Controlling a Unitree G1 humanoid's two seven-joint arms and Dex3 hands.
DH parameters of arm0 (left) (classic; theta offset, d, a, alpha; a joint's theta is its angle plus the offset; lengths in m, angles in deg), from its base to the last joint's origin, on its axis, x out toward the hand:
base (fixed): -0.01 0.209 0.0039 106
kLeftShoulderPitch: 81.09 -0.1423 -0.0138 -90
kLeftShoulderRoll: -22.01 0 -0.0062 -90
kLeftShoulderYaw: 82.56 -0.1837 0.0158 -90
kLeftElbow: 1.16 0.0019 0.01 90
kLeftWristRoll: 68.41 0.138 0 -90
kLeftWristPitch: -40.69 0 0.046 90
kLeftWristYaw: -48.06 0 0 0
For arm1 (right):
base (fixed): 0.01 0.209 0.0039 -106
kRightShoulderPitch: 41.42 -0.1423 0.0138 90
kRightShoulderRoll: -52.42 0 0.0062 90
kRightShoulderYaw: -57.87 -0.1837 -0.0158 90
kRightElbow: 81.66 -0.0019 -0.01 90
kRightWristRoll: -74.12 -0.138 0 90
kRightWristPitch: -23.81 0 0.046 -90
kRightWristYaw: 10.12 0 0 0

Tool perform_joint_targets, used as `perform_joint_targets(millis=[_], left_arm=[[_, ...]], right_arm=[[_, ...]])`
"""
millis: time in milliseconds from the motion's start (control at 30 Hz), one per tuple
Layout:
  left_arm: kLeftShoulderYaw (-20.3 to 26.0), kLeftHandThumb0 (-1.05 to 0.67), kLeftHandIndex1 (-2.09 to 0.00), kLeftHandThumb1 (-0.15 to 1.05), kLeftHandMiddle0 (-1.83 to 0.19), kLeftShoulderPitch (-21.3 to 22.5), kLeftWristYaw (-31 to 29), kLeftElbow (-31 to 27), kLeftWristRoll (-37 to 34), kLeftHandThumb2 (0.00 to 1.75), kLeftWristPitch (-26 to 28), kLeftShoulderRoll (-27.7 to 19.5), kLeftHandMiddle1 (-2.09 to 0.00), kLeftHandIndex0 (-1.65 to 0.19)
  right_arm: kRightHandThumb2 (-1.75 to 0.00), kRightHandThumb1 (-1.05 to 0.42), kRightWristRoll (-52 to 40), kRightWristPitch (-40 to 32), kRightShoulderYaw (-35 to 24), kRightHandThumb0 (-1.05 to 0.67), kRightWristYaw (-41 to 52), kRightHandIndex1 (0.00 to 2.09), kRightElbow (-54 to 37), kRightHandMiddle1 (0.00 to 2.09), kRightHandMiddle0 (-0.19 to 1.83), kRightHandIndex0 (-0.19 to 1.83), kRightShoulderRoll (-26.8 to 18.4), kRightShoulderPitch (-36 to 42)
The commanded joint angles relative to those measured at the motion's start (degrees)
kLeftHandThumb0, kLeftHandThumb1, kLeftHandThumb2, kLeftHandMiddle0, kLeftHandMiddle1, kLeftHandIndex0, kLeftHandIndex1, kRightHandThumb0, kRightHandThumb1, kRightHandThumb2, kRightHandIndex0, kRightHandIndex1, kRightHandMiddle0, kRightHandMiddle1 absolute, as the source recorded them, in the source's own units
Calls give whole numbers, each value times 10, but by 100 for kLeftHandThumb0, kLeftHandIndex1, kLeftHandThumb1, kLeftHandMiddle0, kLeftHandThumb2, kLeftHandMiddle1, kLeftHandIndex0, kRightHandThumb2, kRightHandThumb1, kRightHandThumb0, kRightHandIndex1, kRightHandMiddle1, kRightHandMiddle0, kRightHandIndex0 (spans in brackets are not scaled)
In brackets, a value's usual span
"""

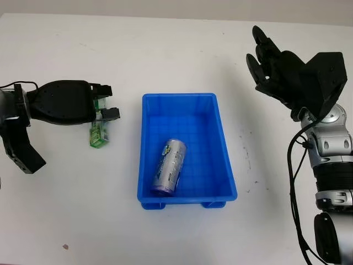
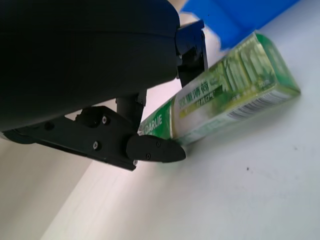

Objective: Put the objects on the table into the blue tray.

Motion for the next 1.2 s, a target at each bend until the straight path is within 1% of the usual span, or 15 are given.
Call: perform_joint_targets(millis=[0,33,133,267,367,433,467,533,667,767,833,967,1033,1133,1167], left_arm=[[22,-39,-209,105,-44,-16,-49,5,-26,41,-14,-12,-209,0],[33,-47,-209,105,-54,-19,-74,3,-40,42,-18,-14,-209,-7],[68,-55,-209,105,-80,-31,-137,-4,-83,47,-29,-18,-209,-21],[99,-55,-209,105,-93,-46,-172,-13,-117,43,-37,-21,-209,-23],[123,-53,-208,105,-87,-52,-195,-16,-139,42,-43,-25,-209,-13],[150,-52,-197,105,-76,-56,-219,-12,-171,41,-59,-25,-209,-6],[160,-52,-204,105,-71,-59,-227,-13,-182,42,-64,-26,-209,-1],[179,-52,-208,105,-69,-65,-229,-16,-199,44,-56,-27,-209,-3],[240,-49,-209,105,-56,-74,-252,-25,-265,51,-56,-26,-209,5],[271,-50,-209,105,-45,-79,-277,-36,-292,54,-53,-28,-209,7],[288,-52,-209,105,-43,-79,-285,-50,-301,56,-41,-29,-209,3],[339,-51,-209,105,-60,-86,-302,-66,-348,46,-48,-28,-209,-14],[366,-50,-209,105,-64,-87,-327,-75,-379,42,-57,-28,-209,-19],[429,-52,-209,105,-64,-88,-426,-92,-473,45,-77,-20,-209,-19],[455,-53,-209,105,-64,-92,-471,-104,-516,46,-79,-16,-209,-20]], right_arm=[[-68,-105,-2,-2,-3,-56,-1,0,-14,0,-19,-19,1,4],[-67,-105,0,-3,-2,-55,-1,0,-14,0,-19,-19,1,3],[-67,-105,-1,-2,-3,-55,0,0,-11,0,-19,-19,1,2],[-66,-105,-7,-3,-5,-55,4,0,-10,0,-19,-19,1,1],[-66,-105,-6,-6,-5,-54,5,0,-11,0,-19,-19,0,2],[-66,-105,-6,-6,-5,-54,4,0,-12,0,-19,-19,1,3],[-66,-105,-6,-7,-5,-54,4,0,-14,0,-19,-19,1,4],[-65,-105,-7,-5,-5,-54,6,0,-15,0,-19,-19,0,5],[-66,-105,-5,-6,-4,-54,5,0,-13,0,-19,-19,0,5],[-66,-105,-7,-3,-6,-53,8,0,-10,0,-19,-19,0,4],[-66,-105,-7,-5,-6,-54,8,0,-8,0,-19,-19,1,2],[-66,-105,-6,-2,-4,-54,8,0,-3,0,-19,-19,1,0],[-66,-105,-3,-3,-2,-53,8,0,-1,0,-19,-19,-1,-1],[-66,-105,1,-1,-1,-52,5,0,1,0,-19,-19,0,-3],[-66,-105,0,3,-1,-52,8,0,4,0,-19,-19,0,-4]])
